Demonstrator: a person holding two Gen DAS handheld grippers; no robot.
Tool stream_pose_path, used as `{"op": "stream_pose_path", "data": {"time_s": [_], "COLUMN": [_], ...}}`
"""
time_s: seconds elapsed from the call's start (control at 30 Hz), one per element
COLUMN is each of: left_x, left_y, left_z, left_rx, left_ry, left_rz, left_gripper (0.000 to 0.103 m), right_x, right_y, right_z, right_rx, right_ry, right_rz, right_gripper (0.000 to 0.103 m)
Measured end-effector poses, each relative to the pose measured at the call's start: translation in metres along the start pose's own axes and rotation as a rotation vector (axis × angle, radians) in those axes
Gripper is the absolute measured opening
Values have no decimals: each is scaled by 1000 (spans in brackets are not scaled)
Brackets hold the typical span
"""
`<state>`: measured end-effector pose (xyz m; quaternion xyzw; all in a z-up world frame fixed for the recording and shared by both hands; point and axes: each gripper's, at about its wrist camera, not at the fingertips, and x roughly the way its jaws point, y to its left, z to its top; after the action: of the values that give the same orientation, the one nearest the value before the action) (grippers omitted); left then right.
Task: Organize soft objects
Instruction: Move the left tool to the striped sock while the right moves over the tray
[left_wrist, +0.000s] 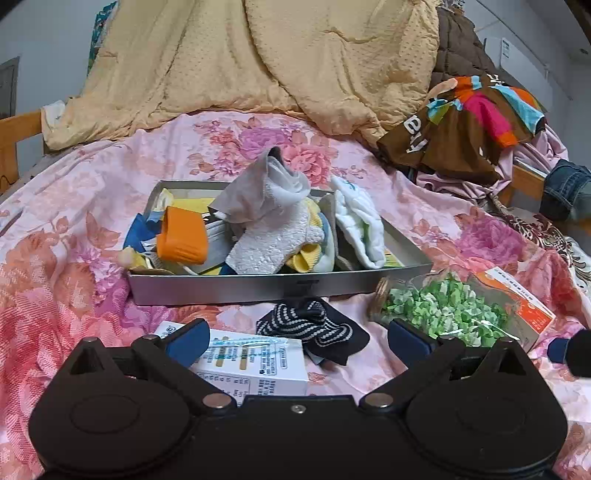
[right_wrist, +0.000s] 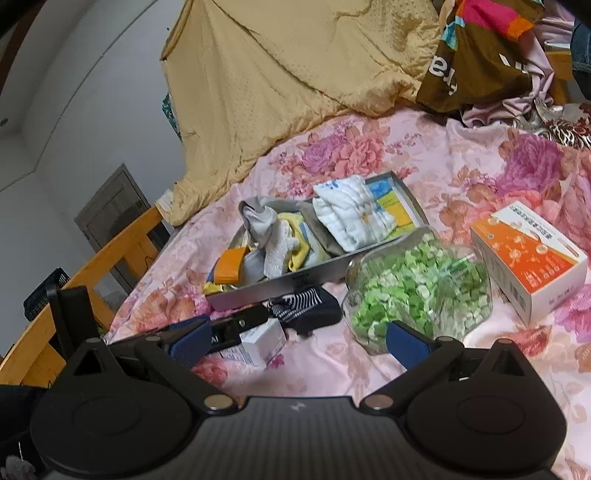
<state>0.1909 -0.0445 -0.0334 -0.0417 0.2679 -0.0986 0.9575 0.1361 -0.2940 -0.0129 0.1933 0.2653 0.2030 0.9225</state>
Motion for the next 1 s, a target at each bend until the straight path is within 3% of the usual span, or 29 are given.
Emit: {"op": "stream_pose_path", "data": {"time_s": [0.63,1.0], "left_x": [2,13], "left_y": [0,-2], "left_z": [2,3], "left_rx": [16,43], "left_ry": [-21,-14], "left_rz": [-3,-30], "left_gripper": [102,102], "right_x": [24,50], "right_y": [-3,-9], "right_z": [24,32], "right_rx": [-26,-41], "right_ry": [-82,-74], "right_rz": [72,96], "right_gripper": [103,103]}}
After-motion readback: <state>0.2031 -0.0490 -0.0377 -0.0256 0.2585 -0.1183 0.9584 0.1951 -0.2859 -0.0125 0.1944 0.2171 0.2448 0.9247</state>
